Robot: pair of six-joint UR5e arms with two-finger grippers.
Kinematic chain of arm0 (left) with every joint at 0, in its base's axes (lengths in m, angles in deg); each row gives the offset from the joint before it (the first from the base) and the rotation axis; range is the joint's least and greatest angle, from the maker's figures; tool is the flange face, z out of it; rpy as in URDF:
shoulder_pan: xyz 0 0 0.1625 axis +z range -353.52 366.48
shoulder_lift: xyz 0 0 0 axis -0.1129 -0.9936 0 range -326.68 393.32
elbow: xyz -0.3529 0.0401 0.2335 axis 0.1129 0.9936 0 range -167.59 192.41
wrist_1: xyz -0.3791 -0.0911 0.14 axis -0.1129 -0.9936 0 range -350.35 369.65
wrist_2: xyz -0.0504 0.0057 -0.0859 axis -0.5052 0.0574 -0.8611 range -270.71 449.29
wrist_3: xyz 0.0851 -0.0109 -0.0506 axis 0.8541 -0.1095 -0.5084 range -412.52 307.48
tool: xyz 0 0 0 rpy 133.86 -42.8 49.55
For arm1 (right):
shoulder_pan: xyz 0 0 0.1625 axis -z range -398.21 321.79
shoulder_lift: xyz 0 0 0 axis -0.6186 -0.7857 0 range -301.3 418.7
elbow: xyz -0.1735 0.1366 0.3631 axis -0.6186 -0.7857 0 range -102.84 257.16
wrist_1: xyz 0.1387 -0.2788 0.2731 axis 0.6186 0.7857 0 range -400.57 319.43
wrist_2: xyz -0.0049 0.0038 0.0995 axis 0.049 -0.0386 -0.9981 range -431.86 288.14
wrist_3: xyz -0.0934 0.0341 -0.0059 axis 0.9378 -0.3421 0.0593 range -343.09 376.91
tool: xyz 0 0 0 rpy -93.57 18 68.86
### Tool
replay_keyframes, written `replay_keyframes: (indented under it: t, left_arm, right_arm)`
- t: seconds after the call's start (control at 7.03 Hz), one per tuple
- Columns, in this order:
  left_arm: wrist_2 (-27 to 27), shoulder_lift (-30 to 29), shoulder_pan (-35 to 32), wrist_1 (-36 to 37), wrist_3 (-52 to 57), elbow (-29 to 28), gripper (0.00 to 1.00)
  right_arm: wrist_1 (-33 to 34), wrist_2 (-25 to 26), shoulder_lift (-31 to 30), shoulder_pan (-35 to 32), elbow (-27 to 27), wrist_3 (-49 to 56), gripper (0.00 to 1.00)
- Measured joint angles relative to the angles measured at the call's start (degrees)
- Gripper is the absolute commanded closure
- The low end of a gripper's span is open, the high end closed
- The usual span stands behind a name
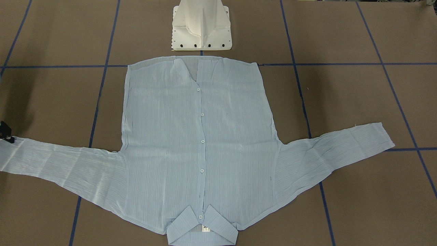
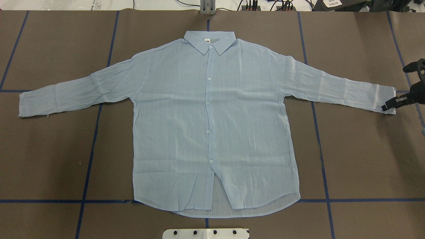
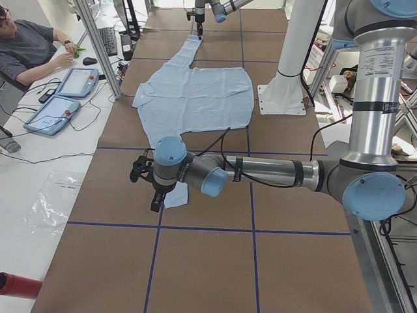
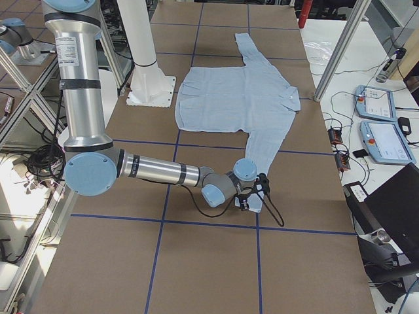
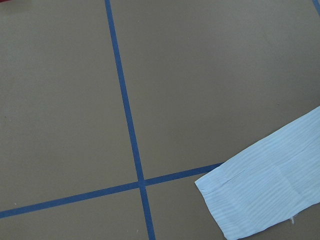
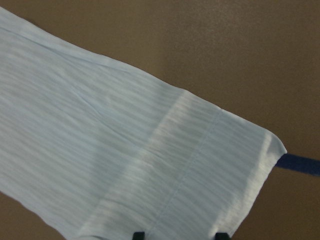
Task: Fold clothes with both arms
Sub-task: 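Grasp the sleeve cuff with the right gripper and lift it, then carry the sleeve with the right gripper across the shirt toward the collar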
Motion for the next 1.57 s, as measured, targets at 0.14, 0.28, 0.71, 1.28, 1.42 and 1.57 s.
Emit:
replay_keyframes:
  t: [0.14,0.28,0.71,1.28,1.42,1.57]
  left_arm:
    - [0.01,-0.04,0.0,0.0,0.0,0.0,0.01]
    - [0.05,-0.06,0.0,0.0,0.0,0.0,0.01]
    - [0.09,-0.07,0.0,0.0,0.0,-0.13,0.01]
    - [0.05,-0.15,0.0,0.0,-0.08,-0.35,0.01]
    - [0.06,-0.16,0.0,0.0,-0.08,-0.4,0.01]
    - [0.08,-0.16,0.0,0.02,-0.09,-0.45,0.01]
  right_arm:
    - [0.18,-0.11,0.11,0.02,0.0,0.0,0.71]
    - [0.29,-0.3,0.27,0.04,0.14,0.0,0.72]
    - [1.22,-0.89,1.59,-0.92,1.09,-0.02,1.0]
    - [15.05,-3.83,3.35,-2.66,15.84,-2.5,1.0]
    - [21.97,-4.95,6.28,-2.44,21.32,-4.0,1.0]
    - [27.57,-6.74,10.97,-1.27,25.24,-6.17,1.0]
